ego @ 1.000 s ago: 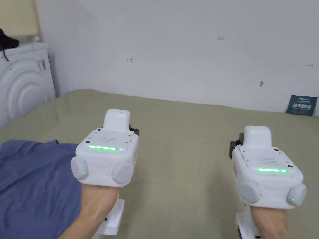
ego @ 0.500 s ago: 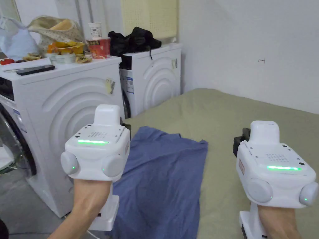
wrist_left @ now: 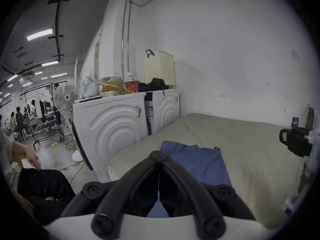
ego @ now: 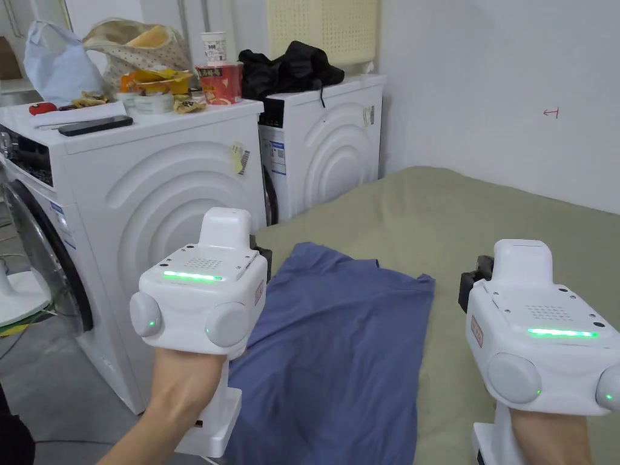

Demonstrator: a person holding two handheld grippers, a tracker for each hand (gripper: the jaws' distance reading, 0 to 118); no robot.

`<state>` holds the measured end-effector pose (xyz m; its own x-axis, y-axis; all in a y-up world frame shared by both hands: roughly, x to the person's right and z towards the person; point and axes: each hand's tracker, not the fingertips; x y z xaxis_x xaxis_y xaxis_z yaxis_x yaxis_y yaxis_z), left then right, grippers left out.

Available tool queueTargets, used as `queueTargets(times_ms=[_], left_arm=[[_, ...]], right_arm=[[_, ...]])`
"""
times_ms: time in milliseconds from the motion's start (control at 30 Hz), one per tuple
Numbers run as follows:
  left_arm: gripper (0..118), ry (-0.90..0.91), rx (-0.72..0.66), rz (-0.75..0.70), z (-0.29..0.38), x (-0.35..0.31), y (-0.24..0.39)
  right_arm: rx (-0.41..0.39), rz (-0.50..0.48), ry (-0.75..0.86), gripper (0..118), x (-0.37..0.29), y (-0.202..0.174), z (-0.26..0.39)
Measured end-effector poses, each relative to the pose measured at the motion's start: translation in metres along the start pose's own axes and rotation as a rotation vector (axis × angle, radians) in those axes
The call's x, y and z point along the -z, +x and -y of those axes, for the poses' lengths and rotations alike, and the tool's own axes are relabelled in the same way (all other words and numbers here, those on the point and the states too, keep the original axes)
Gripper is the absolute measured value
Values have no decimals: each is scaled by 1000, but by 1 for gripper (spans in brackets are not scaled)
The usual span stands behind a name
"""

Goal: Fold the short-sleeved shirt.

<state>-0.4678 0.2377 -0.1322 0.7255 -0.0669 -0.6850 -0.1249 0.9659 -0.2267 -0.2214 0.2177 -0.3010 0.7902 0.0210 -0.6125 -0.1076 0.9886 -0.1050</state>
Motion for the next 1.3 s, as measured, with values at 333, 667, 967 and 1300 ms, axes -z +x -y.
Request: queueTargets(times_ms=[333, 667, 967, 1300], left_arm=[[0, -393, 53, 236, 33, 176, 88], [80, -647, 112, 335, 51, 247, 145], [93, -812, 160, 290, 81, 279, 160], [2, -760, 224, 210, 50, 239, 175]], right_arm=[[22, 22, -141, 1, 46, 42, 60], [25, 44, -243, 1, 72, 72, 107], [43, 57, -270, 1, 59, 89, 117], [56, 111, -283, 1, -3, 125, 108]])
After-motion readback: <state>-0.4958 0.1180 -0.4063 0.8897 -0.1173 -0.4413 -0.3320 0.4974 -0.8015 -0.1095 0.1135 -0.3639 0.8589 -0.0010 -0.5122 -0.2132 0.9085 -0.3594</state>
